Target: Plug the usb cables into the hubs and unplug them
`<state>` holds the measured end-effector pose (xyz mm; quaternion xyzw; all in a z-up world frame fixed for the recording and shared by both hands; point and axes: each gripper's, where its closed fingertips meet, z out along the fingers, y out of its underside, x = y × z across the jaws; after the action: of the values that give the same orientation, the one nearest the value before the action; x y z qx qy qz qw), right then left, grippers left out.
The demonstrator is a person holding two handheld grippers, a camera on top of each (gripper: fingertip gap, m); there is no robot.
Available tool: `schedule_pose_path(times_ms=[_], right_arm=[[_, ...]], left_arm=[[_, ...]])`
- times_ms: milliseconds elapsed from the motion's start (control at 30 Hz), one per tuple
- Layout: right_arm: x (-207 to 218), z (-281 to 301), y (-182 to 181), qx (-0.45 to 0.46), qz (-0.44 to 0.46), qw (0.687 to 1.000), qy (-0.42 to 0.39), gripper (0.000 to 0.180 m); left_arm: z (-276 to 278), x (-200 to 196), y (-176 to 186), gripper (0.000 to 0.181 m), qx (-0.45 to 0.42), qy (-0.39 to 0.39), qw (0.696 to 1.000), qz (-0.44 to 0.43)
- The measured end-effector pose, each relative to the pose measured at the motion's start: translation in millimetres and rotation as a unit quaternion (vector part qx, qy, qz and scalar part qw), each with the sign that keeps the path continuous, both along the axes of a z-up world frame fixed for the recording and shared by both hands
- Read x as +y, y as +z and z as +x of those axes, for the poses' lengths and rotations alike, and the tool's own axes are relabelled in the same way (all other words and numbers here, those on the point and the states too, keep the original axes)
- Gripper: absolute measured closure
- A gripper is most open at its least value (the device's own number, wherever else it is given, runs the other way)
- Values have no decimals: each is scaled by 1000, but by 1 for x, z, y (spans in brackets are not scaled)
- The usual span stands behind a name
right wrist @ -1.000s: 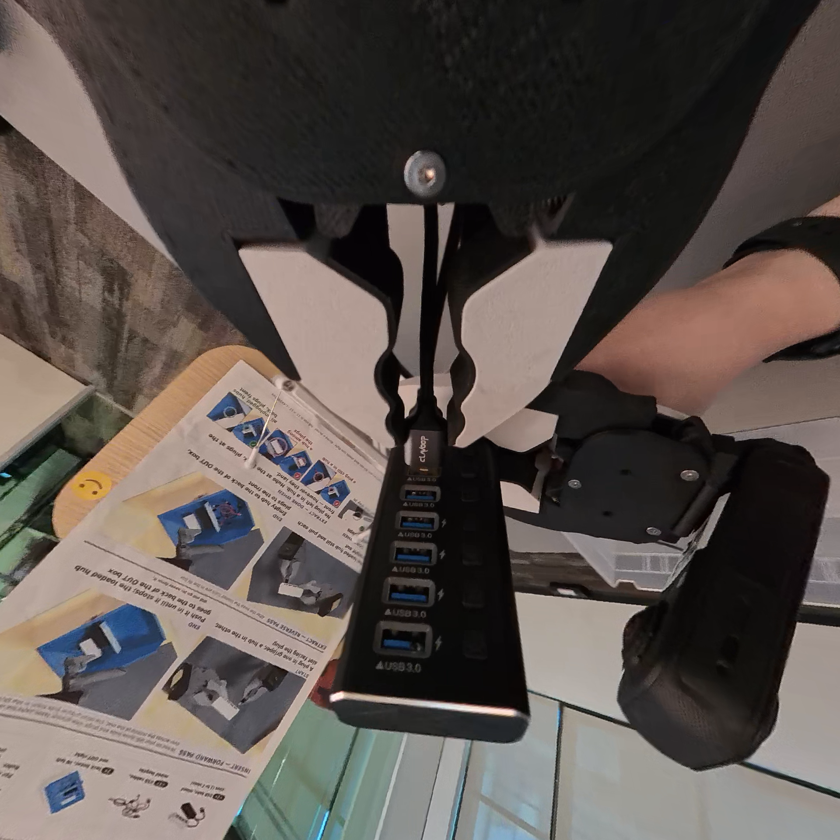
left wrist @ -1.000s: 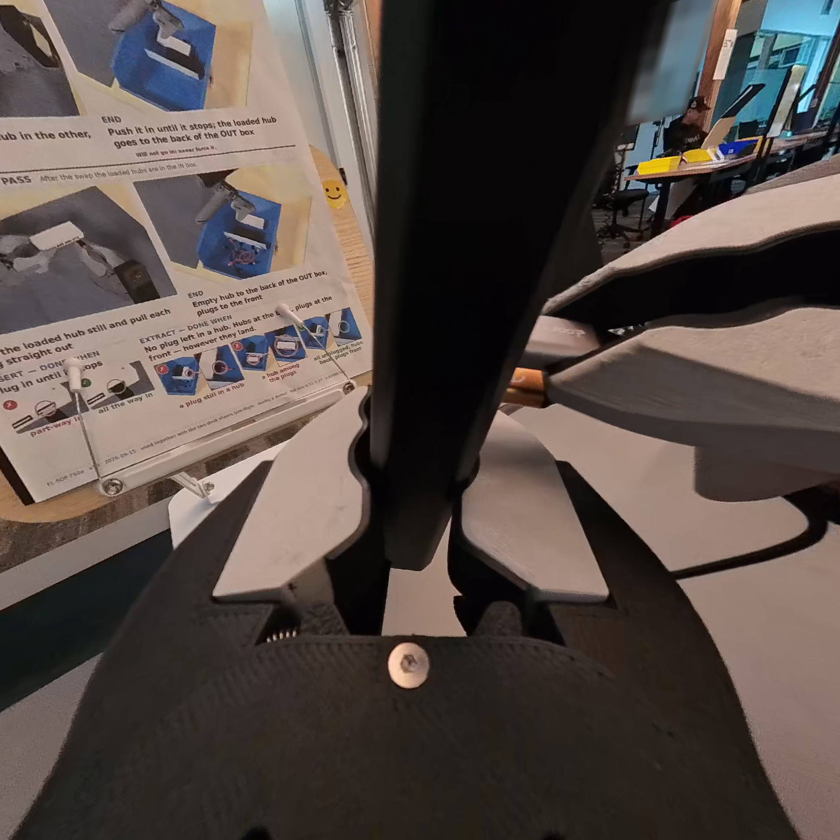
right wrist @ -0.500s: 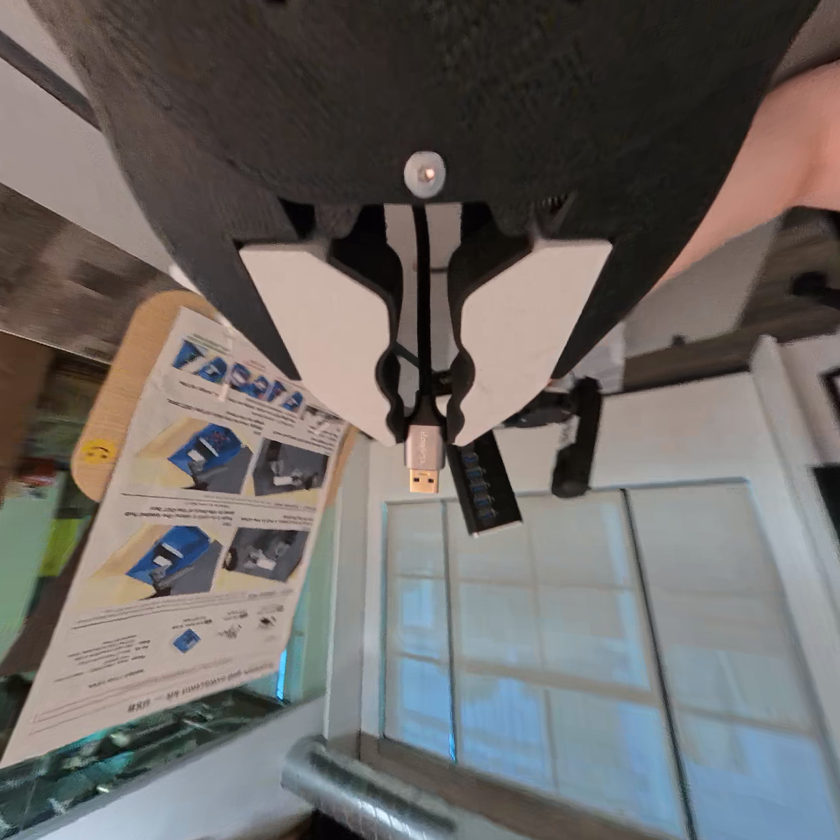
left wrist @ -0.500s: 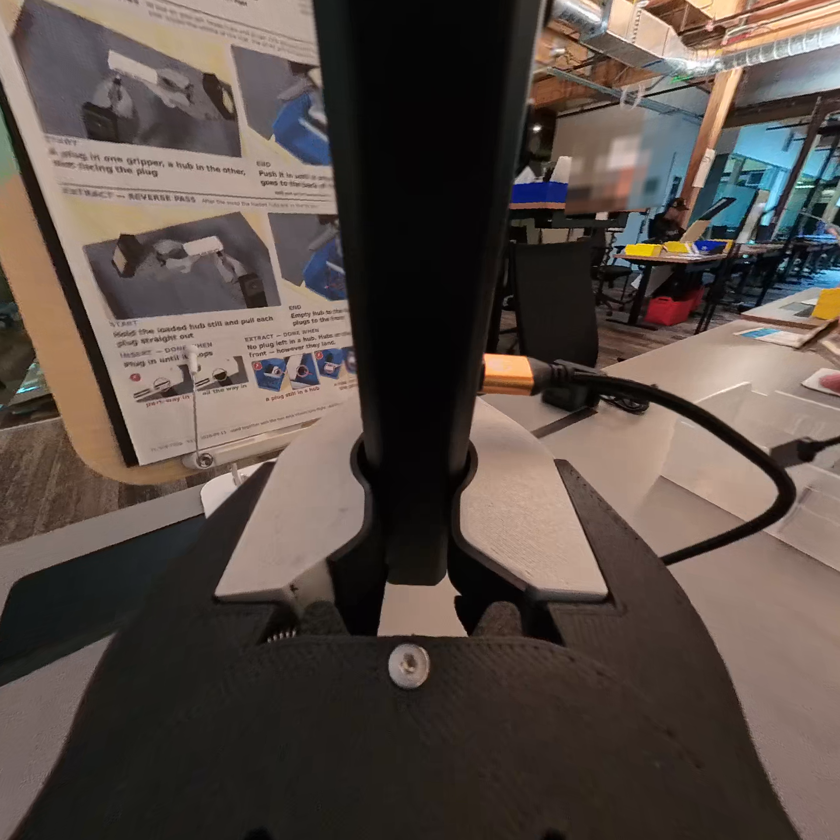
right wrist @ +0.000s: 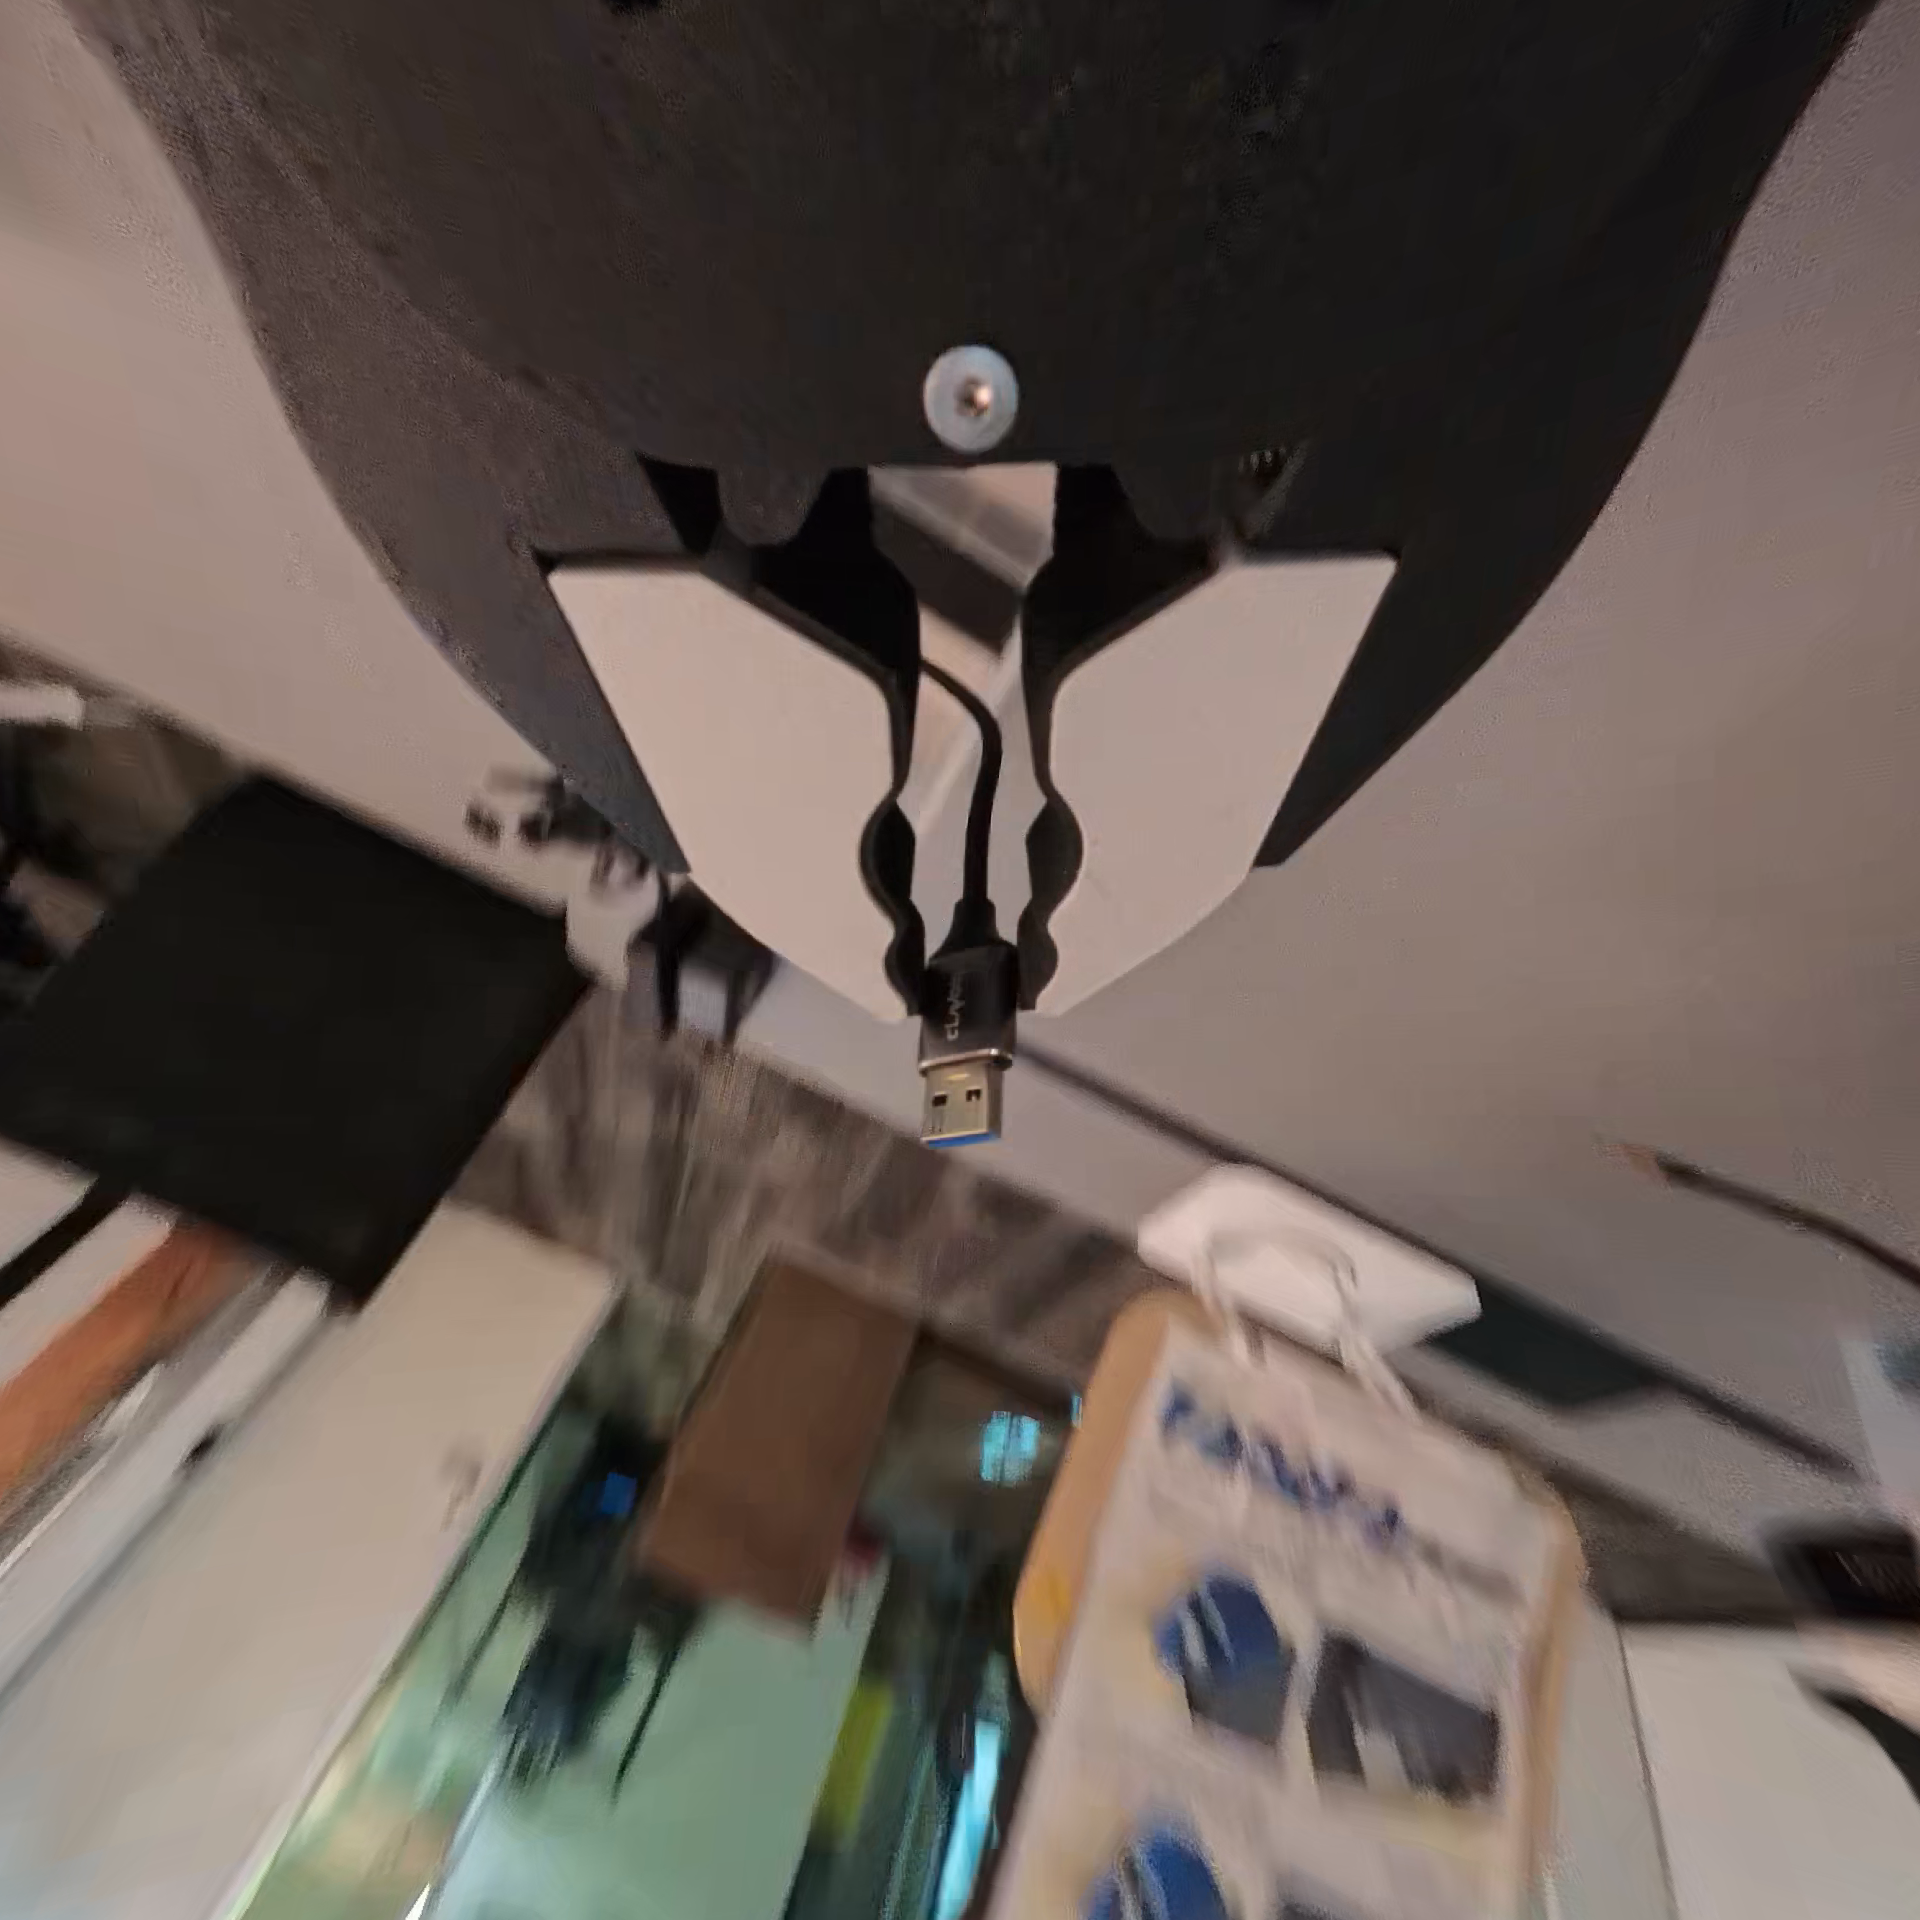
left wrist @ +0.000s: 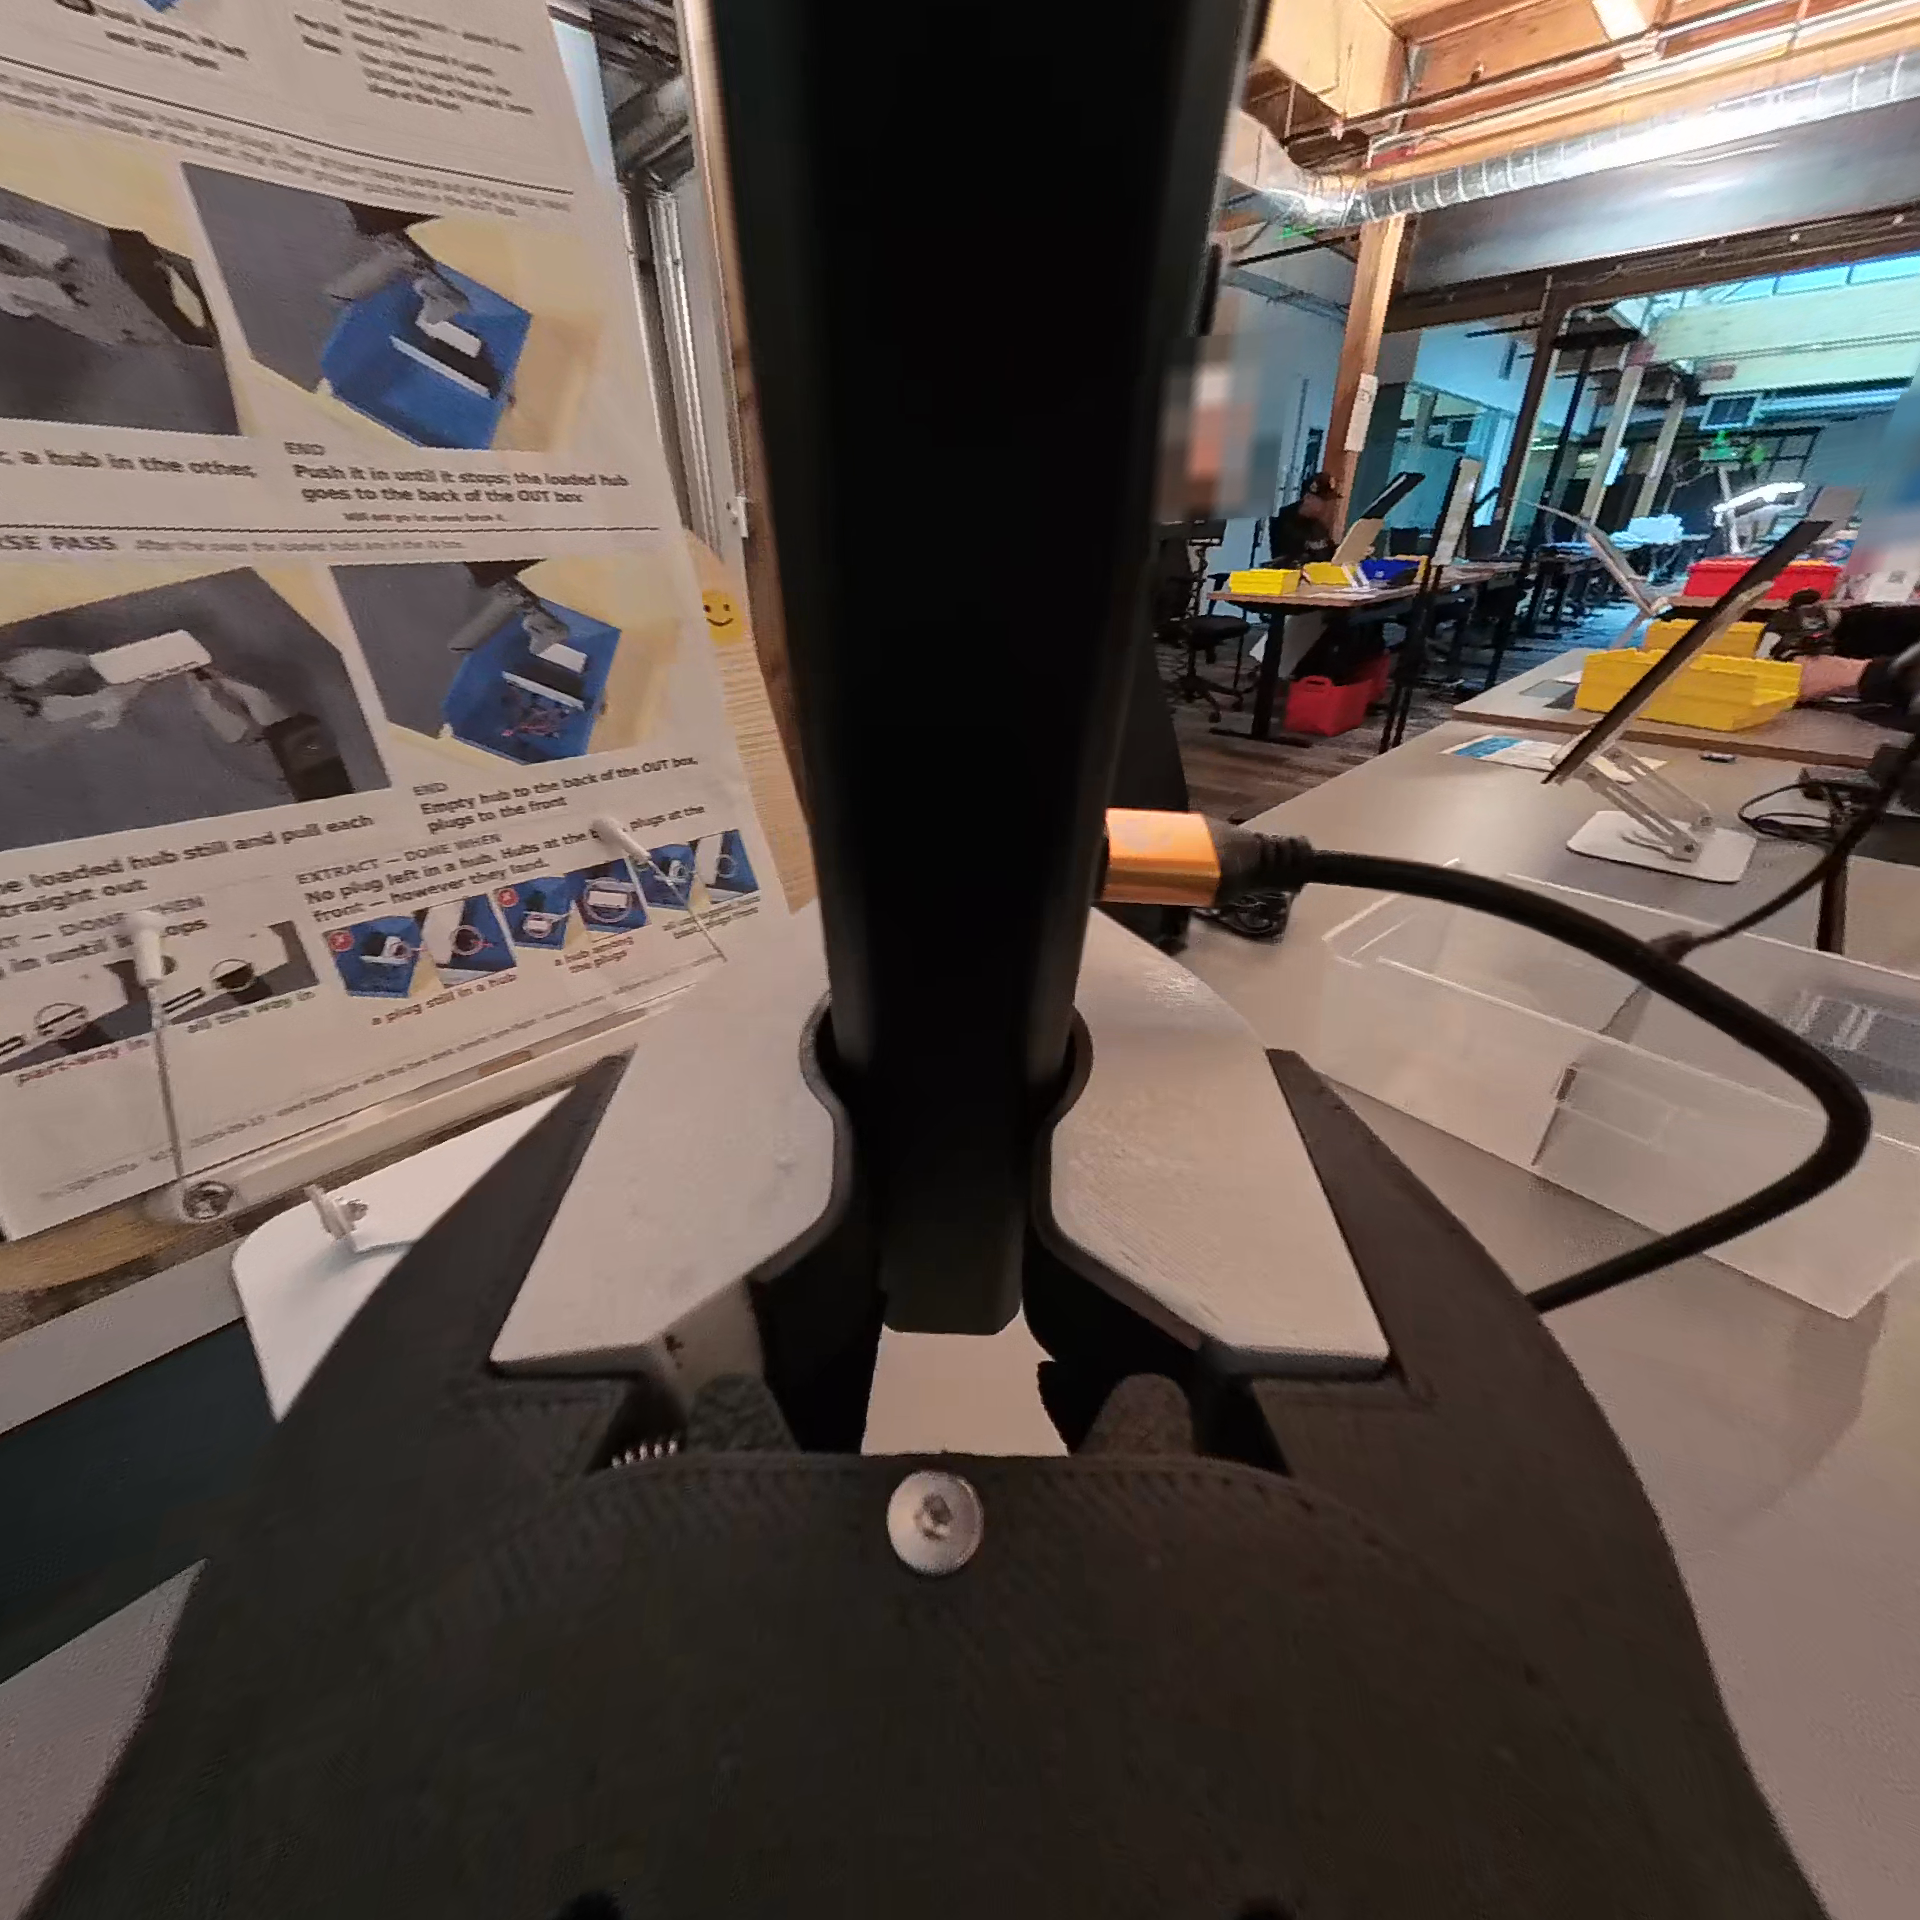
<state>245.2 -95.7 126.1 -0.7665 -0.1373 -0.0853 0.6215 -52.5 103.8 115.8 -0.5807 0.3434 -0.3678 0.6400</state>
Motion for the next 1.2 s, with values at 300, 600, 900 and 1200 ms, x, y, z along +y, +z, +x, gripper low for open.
schedule_pose_path(times_ms=[300,600,900,1200], right_arm=[[-33,84,-156,86,-340,934,-73,164],[-32,60,-203,251,-437,864,0,140],[29,51,-3,55,26,996,-62,126],[40,-158,104,252,360,879,185,137]], left_arm=[[22,-9,-10,151,31,-19,999,0],[25,-17,-7,151,33,-33,999,3],[40,-25,-9,151,40,-31,999,12],[53,-23,-16,151,49,16,998,21]])
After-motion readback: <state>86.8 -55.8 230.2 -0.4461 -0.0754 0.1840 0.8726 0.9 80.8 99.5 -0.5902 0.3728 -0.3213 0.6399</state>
